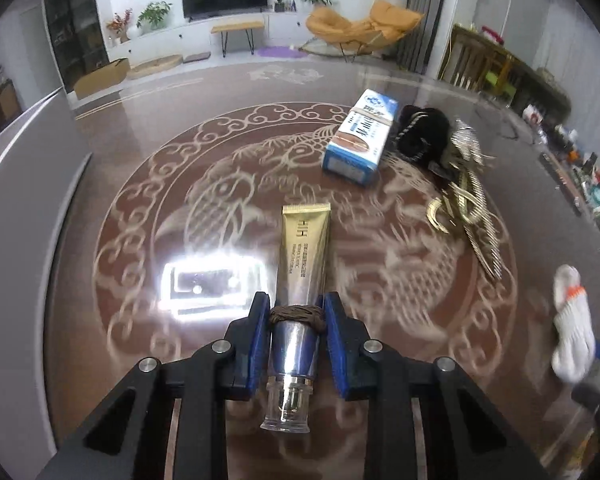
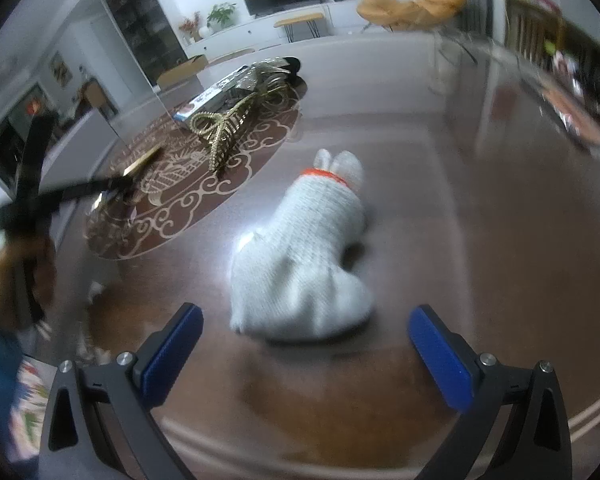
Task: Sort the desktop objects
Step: 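Lift the gold tube with the left tool while the right tool carries the glove over the bin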
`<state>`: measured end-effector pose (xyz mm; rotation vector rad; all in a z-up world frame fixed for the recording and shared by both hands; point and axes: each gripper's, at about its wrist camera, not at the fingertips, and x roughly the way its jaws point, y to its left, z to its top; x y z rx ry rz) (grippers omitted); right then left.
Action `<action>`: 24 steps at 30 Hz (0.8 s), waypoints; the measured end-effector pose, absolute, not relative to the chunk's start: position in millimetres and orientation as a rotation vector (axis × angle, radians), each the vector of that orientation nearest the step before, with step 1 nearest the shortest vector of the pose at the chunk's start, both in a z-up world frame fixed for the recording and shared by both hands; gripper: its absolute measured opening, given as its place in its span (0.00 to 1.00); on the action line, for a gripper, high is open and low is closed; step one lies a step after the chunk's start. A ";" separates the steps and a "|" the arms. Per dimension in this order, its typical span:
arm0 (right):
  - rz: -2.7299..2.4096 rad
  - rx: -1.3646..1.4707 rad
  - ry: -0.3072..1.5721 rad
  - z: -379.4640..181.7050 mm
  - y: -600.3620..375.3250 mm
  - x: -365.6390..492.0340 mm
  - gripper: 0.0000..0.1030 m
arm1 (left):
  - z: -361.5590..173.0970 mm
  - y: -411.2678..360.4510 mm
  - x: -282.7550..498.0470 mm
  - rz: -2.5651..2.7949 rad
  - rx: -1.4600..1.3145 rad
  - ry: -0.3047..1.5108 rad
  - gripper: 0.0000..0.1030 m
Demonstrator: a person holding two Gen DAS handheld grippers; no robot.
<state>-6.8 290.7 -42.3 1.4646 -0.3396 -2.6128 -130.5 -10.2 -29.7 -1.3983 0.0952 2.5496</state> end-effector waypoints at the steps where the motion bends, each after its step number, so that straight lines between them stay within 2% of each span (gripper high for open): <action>1: -2.595 1.463 -0.370 -40.8 292.3 -6.0 1.00 | -28.4 -11.2 -122.0 2.556 -1.387 0.082 0.27; 4: -2.571 1.487 -0.398 -37.3 286.6 -14.0 1.00 | -23.3 -18.7 -101.4 2.575 -1.349 0.054 0.27; 5: -2.582 1.508 -0.359 -37.8 280.7 -19.0 0.97 | -19.6 -21.6 -94.0 2.579 -1.336 0.042 0.27; 6: -2.609 1.526 -0.315 -38.8 276.1 -23.1 0.90 | -15.6 -24.0 -86.4 2.580 -1.322 0.032 0.27; 8: -2.682 1.555 -0.219 -36.4 269.3 -28.0 0.47 | -3.3 -20.8 -75.9 2.576 -1.293 0.019 0.27; 10: -2.677 1.561 -0.266 -33.7 271.5 -25.3 0.44 | 10.6 -26.5 -64.0 2.579 -1.253 0.010 0.27; 14: -2.670 1.503 -0.226 -14.3 255.3 -13.3 0.43 | 43.2 -50.2 -38.1 2.591 -1.167 -0.071 0.27; 24: -2.526 1.236 -0.126 61.0 135.5 -17.8 0.43 | 99.1 -156.7 5.7 2.682 -1.066 -0.300 0.27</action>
